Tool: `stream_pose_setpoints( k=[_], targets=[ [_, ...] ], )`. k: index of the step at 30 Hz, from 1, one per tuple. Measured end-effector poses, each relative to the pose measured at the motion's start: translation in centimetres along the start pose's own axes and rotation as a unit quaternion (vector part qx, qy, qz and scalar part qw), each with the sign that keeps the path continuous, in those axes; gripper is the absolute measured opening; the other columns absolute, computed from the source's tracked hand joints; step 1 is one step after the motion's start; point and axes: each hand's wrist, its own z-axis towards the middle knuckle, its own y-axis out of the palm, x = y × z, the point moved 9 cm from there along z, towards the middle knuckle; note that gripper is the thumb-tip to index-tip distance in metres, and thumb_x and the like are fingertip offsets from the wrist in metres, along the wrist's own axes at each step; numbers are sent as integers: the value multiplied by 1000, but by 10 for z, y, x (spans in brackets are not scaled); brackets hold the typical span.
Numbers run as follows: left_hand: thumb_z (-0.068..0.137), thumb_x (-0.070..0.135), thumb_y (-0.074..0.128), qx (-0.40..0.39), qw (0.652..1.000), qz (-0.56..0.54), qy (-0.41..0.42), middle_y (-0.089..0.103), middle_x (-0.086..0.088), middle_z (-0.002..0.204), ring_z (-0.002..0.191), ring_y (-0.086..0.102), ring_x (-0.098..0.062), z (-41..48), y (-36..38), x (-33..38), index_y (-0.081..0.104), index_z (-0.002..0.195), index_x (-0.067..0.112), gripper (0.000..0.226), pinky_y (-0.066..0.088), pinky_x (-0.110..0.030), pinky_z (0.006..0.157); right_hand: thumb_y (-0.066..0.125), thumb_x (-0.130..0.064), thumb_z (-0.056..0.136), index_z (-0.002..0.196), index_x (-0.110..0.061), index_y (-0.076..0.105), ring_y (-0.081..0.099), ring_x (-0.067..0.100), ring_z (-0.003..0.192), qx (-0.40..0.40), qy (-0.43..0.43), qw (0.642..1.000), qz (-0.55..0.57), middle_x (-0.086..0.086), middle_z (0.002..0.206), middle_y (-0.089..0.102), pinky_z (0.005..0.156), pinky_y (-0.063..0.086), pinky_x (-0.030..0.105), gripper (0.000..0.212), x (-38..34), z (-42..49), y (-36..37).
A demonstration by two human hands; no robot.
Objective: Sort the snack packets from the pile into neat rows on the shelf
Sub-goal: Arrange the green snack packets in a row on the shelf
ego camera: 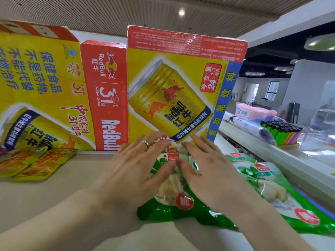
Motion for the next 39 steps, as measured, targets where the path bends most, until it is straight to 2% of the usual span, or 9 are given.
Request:
stream_pose_setpoints(
  k=[4, 9, 16, 22, 27, 31, 34, 39],
  targets=[
    [95, 66, 19, 30, 999, 5, 9, 29, 15, 156, 140, 34, -12, -1, -11, 7, 40, 144, 31, 64, 36, -43, 105, 39, -52, 98, 150, -32, 33, 6, 4, 149, 62, -25, 997, 27, -15, 161, 15, 122, 17, 38, 56, -6, -1, -15],
    [96, 64, 23, 49, 999, 9, 18, 26, 14, 158, 141, 31, -12, -4, -14, 14, 40, 143, 30, 61, 33, -43, 102, 40, -53, 93, 150, -29, 36, 15, 8, 148, 117, -55, 991, 18, -12, 160, 23, 120, 22, 41, 62, -10, -5, -24],
    [96, 62, 26, 65, 998, 14, 8, 20, 11, 160, 145, 21, -16, -6, -20, 17, 36, 145, 29, 60, 30, -52, 108, 32, -55, 92, 145, -25, 44, 29, 19, 145, 135, -71, 988, -18, -8, 158, 31, 110, 35, 52, 62, -14, -5, -20],
    [95, 64, 21, 59, 998, 15, -11, 12, 7, 162, 149, 14, -22, -7, -24, 11, 28, 148, 30, 63, 25, -56, 113, 32, -60, 92, 145, -30, 43, 29, 20, 145, 158, -33, 985, -62, -10, 158, 30, 112, 32, 53, 62, -12, -12, -35],
    [95, 58, 32, 109, 992, 44, 38, 27, 0, 156, 143, 27, -26, -10, -51, 35, 41, 141, 22, 59, 30, -53, 106, 33, -61, 90, 145, -29, 45, 28, 19, 146, 197, 1, 978, -70, -8, 158, 32, 115, 26, 52, 65, -16, -44, -53],
    [95, 53, 36, 177, 980, 69, 68, 38, -1, 152, 136, 37, -27, -15, -91, 61, 45, 138, 19, 56, 31, -52, 101, 40, -54, 91, 144, -32, 42, 23, 15, 147, 209, 19, 975, -75, -9, 158, 31, 114, 28, 53, 57, -25, -79, -63],
    [96, 53, 36, 186, 975, 62, 104, 40, -2, 151, 136, 39, -27, -29, -105, 84, 45, 138, 19, 55, 30, -52, 102, 41, -52, 92, 146, -33, 39, 21, 13, 147, 219, 36, 971, -88, -12, 159, 26, 111, 26, 47, 57, -34, -108, -73],
    [96, 52, 39, 169, 975, 49, 133, 42, -3, 151, 136, 41, -28, -70, -103, 104, 50, 139, 19, 55, 32, -52, 101, 31, -59, 89, 149, -33, 34, 17, 17, 149, 212, 50, 970, -109, -12, 161, 21, 110, 25, 51, 65, -46, -138, -78]
  ],
)
